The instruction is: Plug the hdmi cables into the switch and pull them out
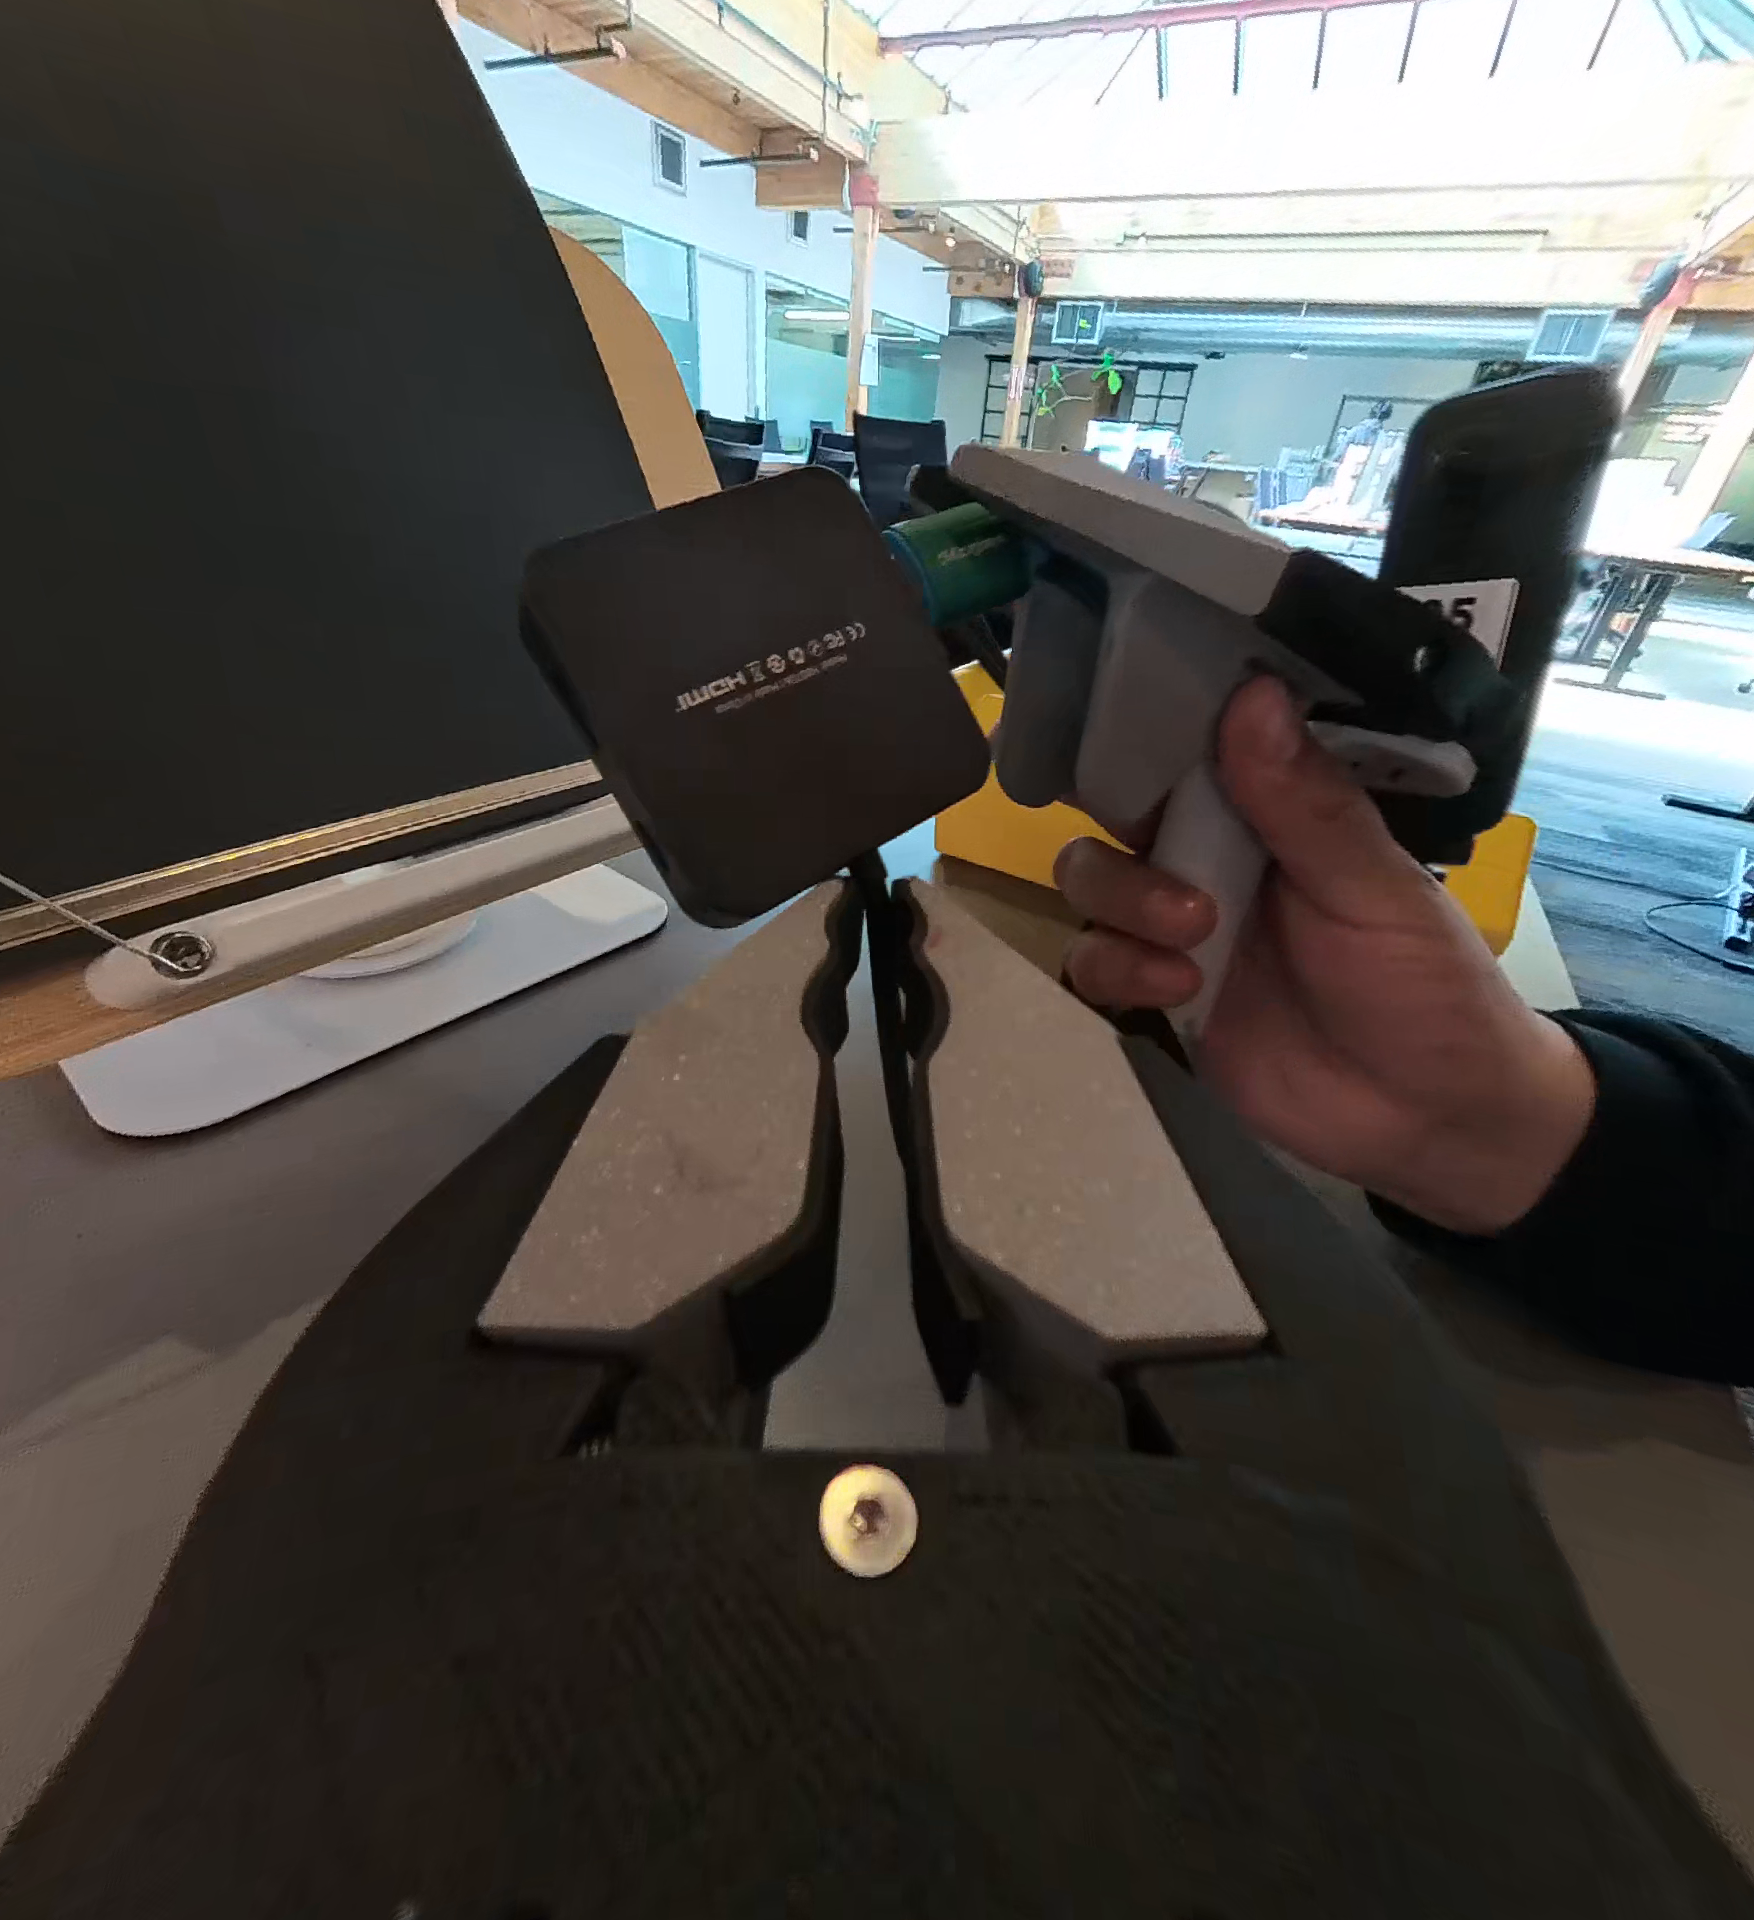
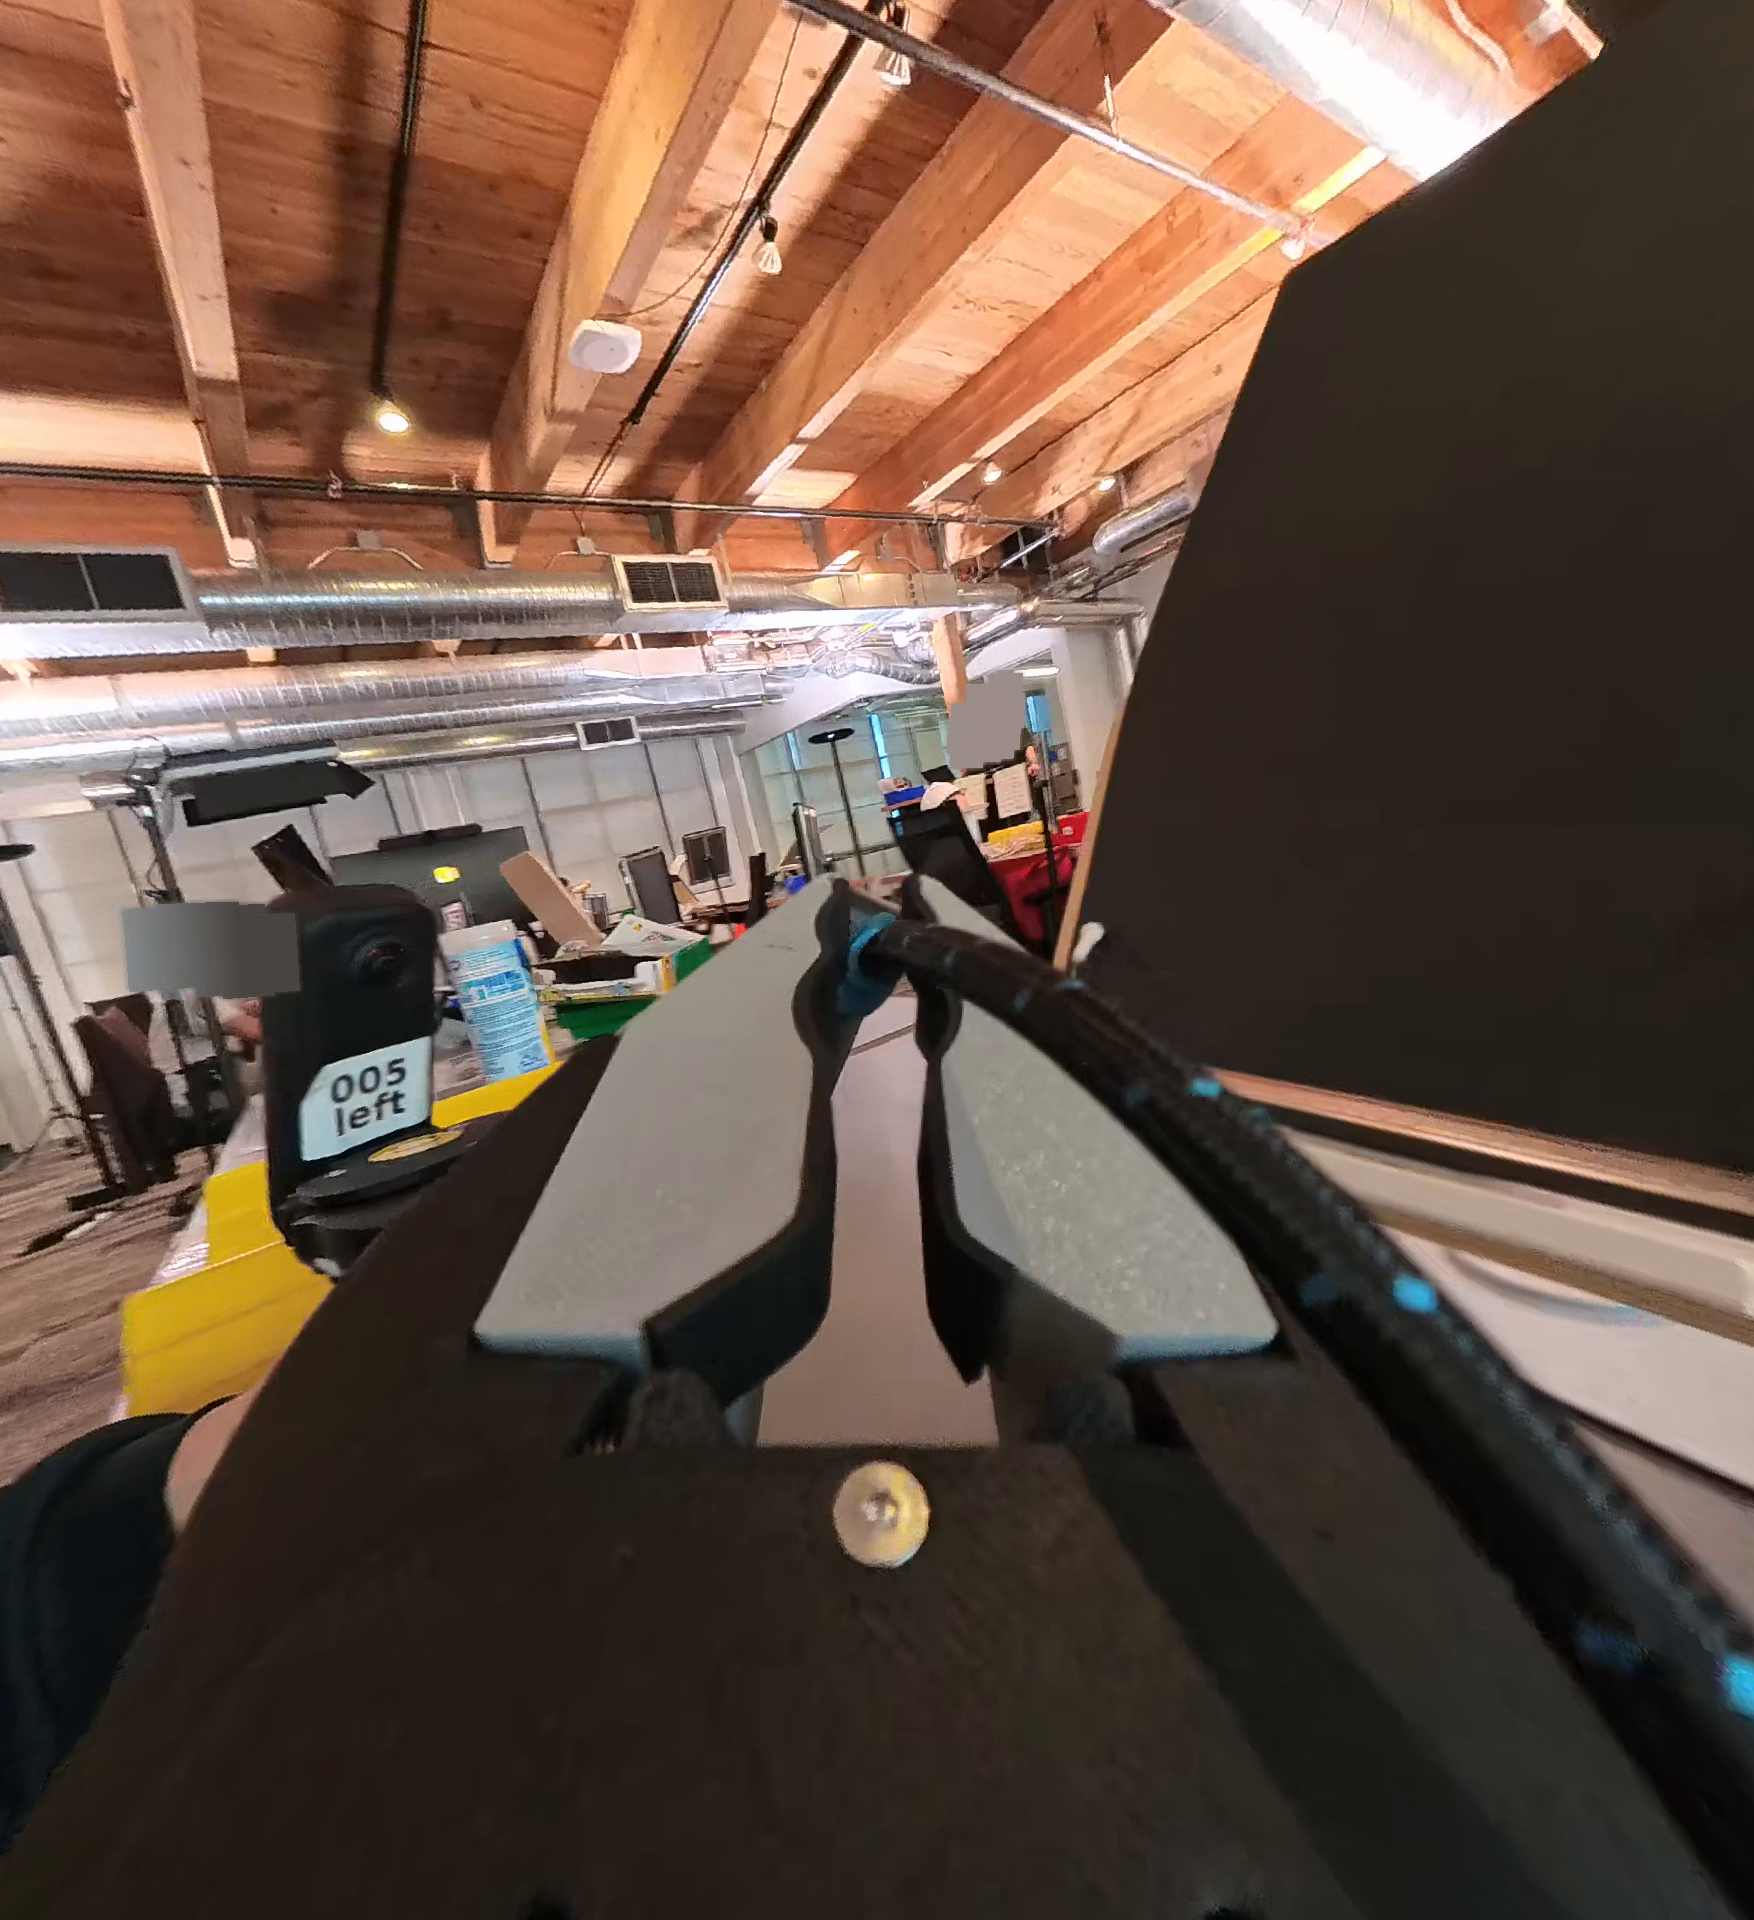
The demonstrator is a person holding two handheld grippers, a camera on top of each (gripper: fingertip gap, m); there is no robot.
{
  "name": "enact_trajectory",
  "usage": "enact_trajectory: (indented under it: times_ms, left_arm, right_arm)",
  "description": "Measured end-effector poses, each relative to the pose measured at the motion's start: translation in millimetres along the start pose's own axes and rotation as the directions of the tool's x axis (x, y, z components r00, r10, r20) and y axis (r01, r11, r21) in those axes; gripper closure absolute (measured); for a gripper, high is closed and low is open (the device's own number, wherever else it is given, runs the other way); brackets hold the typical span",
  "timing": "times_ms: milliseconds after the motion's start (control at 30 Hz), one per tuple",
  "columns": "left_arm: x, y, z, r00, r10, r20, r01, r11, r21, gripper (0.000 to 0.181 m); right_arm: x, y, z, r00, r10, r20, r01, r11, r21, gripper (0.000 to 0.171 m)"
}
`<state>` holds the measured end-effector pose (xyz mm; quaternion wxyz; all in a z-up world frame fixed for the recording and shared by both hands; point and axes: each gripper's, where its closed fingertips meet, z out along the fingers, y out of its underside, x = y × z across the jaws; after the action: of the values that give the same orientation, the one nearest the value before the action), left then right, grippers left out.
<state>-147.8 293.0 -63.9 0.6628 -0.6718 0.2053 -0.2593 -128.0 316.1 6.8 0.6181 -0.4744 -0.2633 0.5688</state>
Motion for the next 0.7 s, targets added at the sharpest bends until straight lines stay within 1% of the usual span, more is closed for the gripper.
enact_trajectory:
  times_ms: [133,200,333,467,533,633,700]
  left_arm:
    - [0,2,-1,1.000,0.012,-0.017,-0.013,1.000,-0.015,0.178]
    - [1,5,-1,0.999,0.033,-0.018,-0.034,0.999,-0.028,0.178]
    - [0,11,0,0.999,0.037,-0.021,-0.038,0.997,-0.061,0.179]
    - [-3,15,-2,0.998,0.041,-0.036,-0.044,0.995,-0.088,0.179]
    - [-3,18,-4,0.996,0.043,-0.072,-0.051,0.992,-0.113,0.179]
    - [1,7,-6,0.994,-0.022,-0.103,0.015,0.997,-0.070,0.178]
    - [3,7,-7,0.995,0.006,-0.104,-0.013,0.998,-0.069,0.176]
  right_arm:
    - [3,6,-1,0.993,0.109,0.038,-0.107,0.993,-0.045,0.164]
    - [4,8,-1,0.989,0.137,0.049,-0.134,0.989,-0.069,0.164]
    - [5,13,-1,0.987,0.149,0.064,-0.141,0.983,-0.114,0.163]
    - [5,20,-1,0.988,0.133,0.083,-0.115,0.975,-0.191,0.163]
    - [6,22,-3,0.980,0.171,0.105,-0.142,0.960,-0.240,0.164]
    - [6,16,-3,0.964,0.230,0.136,-0.202,0.960,-0.196,0.164]
    - [7,16,-3,0.954,0.267,0.137,-0.241,0.954,-0.177,0.165]
